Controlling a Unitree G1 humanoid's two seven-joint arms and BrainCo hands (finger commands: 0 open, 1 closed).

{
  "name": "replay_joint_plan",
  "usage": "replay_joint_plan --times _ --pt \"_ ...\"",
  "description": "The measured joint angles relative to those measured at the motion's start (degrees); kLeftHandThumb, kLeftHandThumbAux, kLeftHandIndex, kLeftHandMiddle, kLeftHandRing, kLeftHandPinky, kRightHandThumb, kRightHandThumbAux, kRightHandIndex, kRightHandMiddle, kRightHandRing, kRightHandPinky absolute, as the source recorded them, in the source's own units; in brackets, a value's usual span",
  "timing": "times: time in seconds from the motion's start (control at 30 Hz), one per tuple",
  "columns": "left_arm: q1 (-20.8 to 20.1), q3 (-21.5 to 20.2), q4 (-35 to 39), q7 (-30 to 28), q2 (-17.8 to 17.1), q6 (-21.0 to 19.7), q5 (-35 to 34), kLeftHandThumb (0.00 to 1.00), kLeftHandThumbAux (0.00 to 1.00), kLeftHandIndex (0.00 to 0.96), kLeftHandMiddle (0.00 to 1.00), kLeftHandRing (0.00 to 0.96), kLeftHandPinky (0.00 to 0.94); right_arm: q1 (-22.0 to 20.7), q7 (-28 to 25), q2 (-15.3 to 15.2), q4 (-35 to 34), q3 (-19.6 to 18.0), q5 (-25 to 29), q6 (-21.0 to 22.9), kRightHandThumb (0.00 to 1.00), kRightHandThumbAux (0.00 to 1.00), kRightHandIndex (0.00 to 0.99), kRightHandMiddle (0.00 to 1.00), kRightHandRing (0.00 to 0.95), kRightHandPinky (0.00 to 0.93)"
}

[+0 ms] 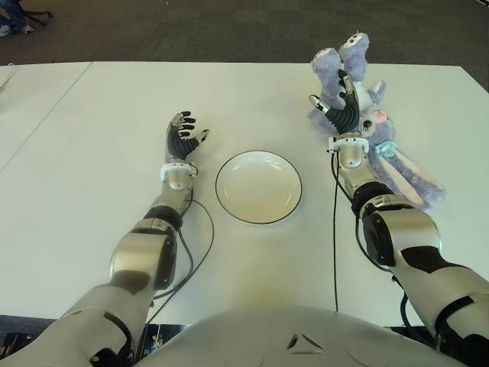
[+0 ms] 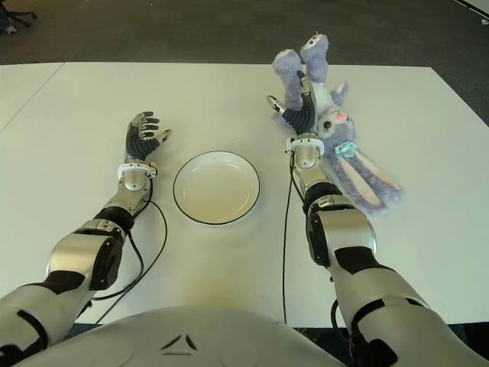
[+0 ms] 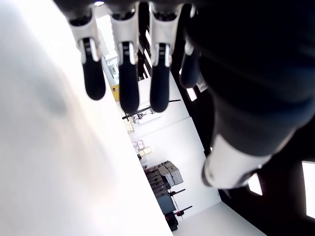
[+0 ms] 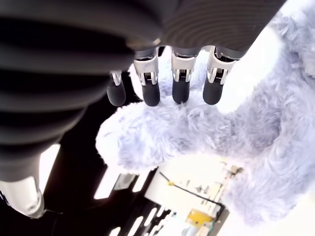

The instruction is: Put the doll into the plate.

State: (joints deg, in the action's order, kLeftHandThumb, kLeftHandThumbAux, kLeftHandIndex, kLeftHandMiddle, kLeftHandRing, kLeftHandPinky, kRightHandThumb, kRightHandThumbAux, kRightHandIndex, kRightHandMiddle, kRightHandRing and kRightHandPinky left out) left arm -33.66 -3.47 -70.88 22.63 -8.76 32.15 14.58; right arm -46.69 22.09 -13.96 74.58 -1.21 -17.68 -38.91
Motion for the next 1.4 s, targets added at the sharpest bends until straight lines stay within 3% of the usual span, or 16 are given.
replay_joint_plan --times 0.27,0.57,0.97,1.4 --pt "0.0 -0.1 0.0 -0.3 0.0 0.0 0.0 0.112 0.802 0.233 0.321 0.324 0.301 -0.1 -3.4 -1.7 0.0 0.1 -0.1 1.2 0.165 0.523 0.113 0.0 0.0 0.0" --pt "0.0 -0.1 0.0 -0.3 0.0 0.0 0.0 0.171 0.823 0.243 0.327 0.332 0.317 -1.2 -6.4 -4.5 0.0 0.7 -0.4 2.3 0.161 0.541 0.113 0.0 0.0 0.0" --pt "0.0 -0.1 0.0 -0.3 0.0 0.0 0.0 0.125 0.798 0.232 0.313 0.319 0.298 -2.4 -9.2 -9.7 0.0 3.5 -2.0 4.3 0.192 0.56 0.125 0.0 0.0 0.0" --pt "0.0 -0.3 0.0 -1.3 0.0 0.0 -0.6 0.153 0.798 0.224 0.318 0.323 0.306 -3.5 -11.1 -16.4 0.0 7.2 -4.5 5.4 0.203 0.618 0.198 0.0 0.0 0.0"
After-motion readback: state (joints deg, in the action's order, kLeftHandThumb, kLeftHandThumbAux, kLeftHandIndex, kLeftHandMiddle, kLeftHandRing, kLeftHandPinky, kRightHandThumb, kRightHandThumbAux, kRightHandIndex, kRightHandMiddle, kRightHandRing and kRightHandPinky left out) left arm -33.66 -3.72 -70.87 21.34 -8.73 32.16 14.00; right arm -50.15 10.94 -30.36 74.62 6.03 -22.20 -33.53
